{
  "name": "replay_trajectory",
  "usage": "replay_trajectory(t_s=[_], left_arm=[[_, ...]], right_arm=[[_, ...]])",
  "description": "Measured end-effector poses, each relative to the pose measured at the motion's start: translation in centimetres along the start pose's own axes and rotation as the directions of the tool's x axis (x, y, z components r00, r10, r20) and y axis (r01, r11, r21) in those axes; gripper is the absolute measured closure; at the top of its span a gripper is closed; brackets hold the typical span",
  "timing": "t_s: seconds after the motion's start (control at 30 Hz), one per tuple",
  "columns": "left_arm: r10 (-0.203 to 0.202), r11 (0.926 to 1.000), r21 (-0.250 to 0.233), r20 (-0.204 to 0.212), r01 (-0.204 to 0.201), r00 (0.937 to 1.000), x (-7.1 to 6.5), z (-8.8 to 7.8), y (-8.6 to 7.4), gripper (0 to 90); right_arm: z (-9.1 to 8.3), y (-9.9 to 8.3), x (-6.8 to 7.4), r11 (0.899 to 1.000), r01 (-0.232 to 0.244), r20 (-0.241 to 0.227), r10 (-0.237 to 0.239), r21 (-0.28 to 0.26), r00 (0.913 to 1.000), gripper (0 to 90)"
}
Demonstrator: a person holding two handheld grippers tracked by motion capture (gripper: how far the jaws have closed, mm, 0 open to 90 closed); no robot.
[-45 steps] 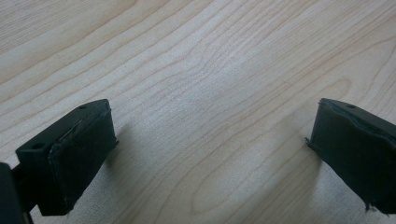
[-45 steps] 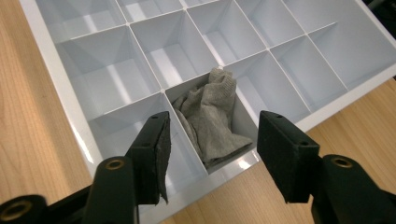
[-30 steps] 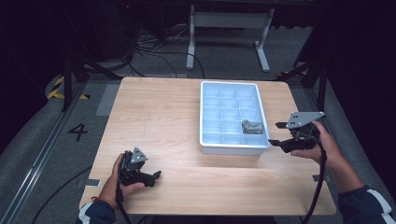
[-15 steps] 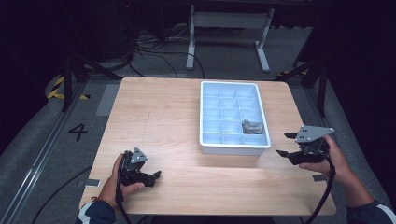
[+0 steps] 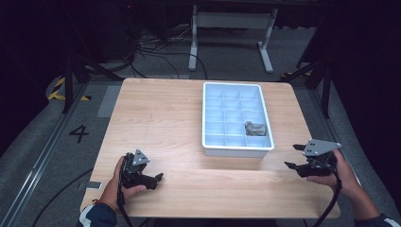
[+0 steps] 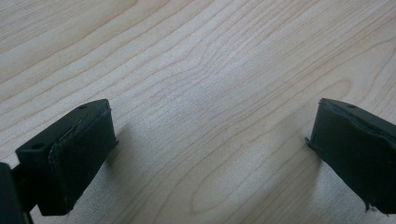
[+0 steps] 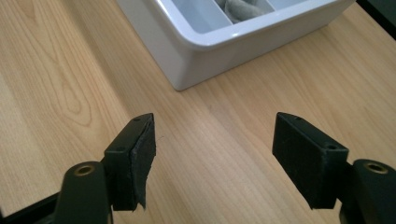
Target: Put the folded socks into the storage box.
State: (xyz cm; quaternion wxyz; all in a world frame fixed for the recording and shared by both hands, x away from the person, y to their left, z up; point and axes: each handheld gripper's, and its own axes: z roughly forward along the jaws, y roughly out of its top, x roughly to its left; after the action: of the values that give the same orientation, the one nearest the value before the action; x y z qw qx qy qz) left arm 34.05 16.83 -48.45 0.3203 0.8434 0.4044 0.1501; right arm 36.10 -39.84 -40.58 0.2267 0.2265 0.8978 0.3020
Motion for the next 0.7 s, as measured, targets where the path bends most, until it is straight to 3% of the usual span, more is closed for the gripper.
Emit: replay_trajectory(t_s=[0.3, 0.57, 0.7], left_arm=[[-0.001, 1.0000, 0.000, 0.000, 0.001, 1.0000, 0.0, 0.0, 0.0, 0.5], [-0.002, 1.0000, -0.001, 0.001, 0.002, 1.0000, 0.0, 0.0, 0.0, 0.5], [0.000, 1.0000, -0.002, 0.002, 0.000, 1.0000, 0.0, 0.0, 0.0, 0.5]], right_arm=[[0.6, -2.3, 0.6, 1.000, -0.023, -0.006, 0.023, -0.010, 0.9997, 29.0], [1.0, -4.7, 1.1, 0.996, -0.086, -0.024, 0.085, -0.018, 0.9961, 27.3], [1.0, -6.0, 1.2, 0.990, -0.138, -0.040, 0.137, -0.018, 0.9897, 25.5]])
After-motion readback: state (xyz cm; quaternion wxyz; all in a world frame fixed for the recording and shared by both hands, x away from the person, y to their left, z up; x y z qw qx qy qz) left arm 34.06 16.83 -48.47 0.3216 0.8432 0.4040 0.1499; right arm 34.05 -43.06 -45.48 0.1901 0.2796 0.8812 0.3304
